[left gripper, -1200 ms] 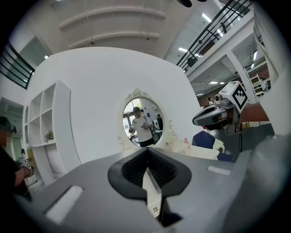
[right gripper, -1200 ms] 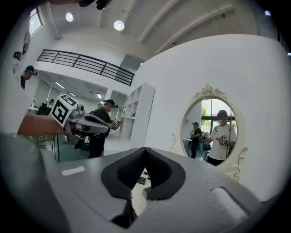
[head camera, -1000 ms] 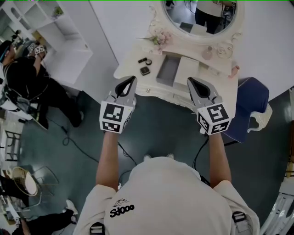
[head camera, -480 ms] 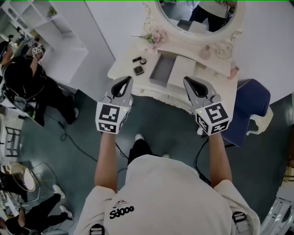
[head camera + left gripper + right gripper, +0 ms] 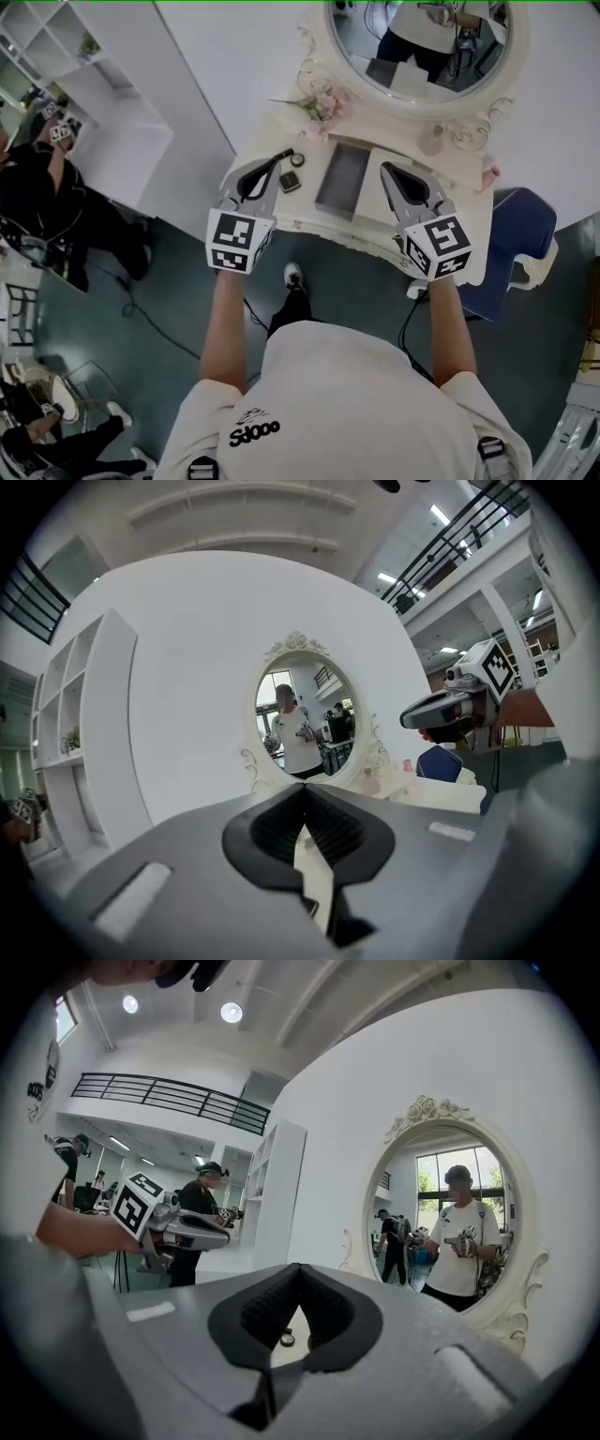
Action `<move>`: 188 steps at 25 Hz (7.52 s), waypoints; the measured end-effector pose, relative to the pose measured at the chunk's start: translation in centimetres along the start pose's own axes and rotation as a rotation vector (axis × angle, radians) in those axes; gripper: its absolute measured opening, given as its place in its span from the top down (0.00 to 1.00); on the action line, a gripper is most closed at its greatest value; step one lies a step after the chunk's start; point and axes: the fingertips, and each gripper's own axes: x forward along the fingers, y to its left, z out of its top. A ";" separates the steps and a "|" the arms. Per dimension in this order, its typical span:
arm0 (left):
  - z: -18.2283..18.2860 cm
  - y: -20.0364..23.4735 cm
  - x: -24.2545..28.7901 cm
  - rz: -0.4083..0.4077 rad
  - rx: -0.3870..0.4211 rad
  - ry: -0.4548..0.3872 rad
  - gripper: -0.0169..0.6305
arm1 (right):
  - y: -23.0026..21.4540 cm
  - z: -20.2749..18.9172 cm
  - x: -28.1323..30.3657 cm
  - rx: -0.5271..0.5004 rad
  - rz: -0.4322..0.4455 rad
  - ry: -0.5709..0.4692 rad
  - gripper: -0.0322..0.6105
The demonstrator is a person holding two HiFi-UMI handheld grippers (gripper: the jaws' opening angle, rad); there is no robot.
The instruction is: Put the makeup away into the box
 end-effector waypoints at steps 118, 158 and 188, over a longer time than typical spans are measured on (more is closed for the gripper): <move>-26.9 -14.4 31.6 -0.860 0.137 0.758 0.80 | -12.9 -17.3 8.1 0.358 -0.346 0.412 0.95; -25.5 3.6 21.8 -0.440 -0.213 0.640 0.59 | -6.0 -15.8 20.4 0.251 0.030 0.365 0.95; -34.1 -0.4 18.4 -0.529 -0.288 0.822 0.43 | -6.4 -17.2 19.4 0.243 0.009 0.408 0.95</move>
